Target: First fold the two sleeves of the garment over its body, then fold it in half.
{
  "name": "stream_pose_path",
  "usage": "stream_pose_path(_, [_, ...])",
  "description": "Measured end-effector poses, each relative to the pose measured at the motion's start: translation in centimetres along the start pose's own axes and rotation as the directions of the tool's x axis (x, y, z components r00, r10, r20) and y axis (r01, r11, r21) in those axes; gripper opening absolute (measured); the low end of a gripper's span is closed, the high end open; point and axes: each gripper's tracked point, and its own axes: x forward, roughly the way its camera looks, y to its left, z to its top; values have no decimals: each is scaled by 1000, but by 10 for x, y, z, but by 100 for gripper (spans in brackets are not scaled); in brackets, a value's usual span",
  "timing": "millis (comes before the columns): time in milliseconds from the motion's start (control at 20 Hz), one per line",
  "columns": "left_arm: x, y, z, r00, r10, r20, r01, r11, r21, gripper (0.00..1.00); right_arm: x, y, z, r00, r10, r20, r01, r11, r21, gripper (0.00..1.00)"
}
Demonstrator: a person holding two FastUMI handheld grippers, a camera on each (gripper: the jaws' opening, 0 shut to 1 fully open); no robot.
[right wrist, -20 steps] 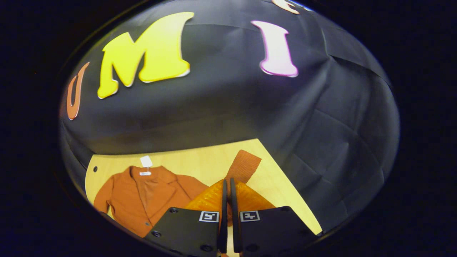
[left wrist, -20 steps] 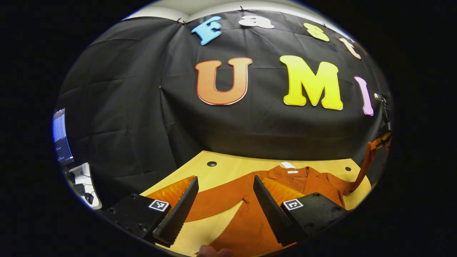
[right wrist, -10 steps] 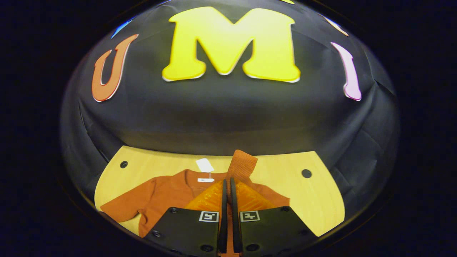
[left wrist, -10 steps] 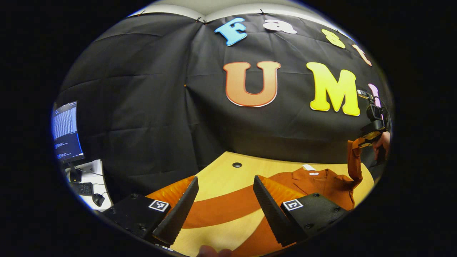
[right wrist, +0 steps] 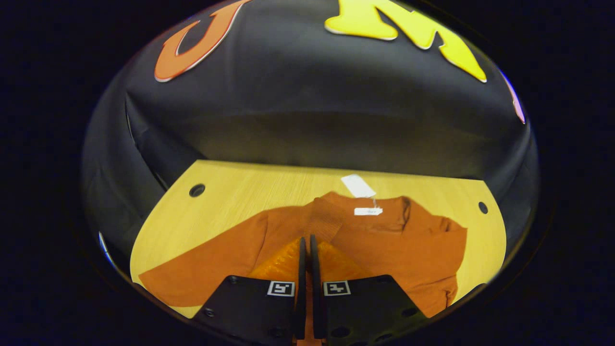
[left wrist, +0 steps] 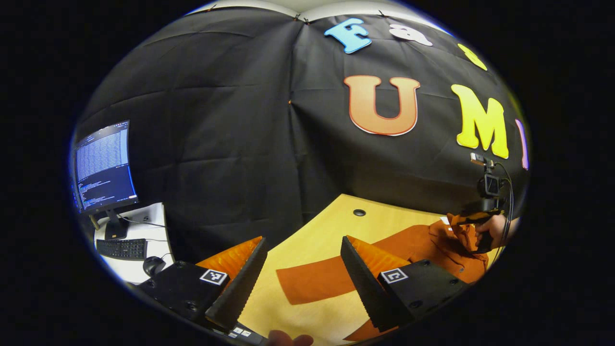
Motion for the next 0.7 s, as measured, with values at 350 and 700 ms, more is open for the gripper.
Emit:
stream_pose_path(350, [4, 36, -22, 996, 67, -51, -67, 998, -10, 100, 34, 30, -34, 997, 8, -77, -8, 1000, 1, 7])
stream_pose_path(700, [2, 42, -24, 996, 69, -58, -69, 998, 7, 99, 32, 74, -32, 988, 146, -60, -145, 989, 21, 19])
